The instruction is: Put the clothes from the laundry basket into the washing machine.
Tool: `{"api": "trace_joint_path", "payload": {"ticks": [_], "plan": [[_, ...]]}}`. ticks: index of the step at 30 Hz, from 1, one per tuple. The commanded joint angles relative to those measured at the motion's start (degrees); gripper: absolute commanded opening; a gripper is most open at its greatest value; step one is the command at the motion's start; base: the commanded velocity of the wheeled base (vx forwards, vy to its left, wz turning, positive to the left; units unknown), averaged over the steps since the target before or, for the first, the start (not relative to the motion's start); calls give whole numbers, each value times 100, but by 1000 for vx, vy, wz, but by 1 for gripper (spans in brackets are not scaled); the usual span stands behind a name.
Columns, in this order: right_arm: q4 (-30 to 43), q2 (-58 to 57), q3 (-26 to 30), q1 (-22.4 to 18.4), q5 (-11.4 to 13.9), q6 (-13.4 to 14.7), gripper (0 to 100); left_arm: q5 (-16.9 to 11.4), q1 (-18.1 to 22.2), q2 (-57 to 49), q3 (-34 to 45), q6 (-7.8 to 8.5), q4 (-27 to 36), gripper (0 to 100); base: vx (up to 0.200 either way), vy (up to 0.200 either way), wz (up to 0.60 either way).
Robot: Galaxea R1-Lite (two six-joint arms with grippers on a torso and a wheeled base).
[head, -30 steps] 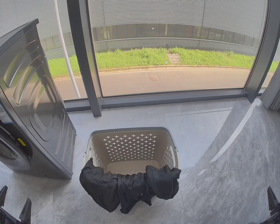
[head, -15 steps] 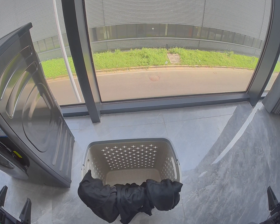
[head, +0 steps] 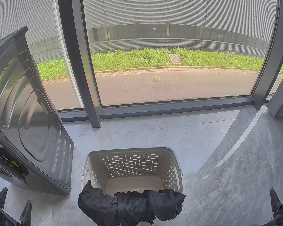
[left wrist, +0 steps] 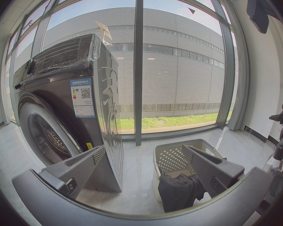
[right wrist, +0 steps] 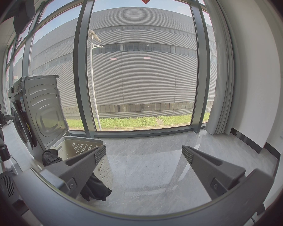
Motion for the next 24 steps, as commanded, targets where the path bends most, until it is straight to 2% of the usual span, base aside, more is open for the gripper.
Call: {"api": "trace_joint_path", "payload": {"ticks": [1,11,24], "plan": [[-1,-68,101,0,-2,-1,100,0,1,-96,92,-4,1,100,0,0,0],[-1,-68,101,0,-2,-1,100,9,1,-96,92,-4,1,100,180,0,0],[-1,-68,101,0,-2,-1,100,9,-8,-96,92,-4,1,100,0,0,0]]}}
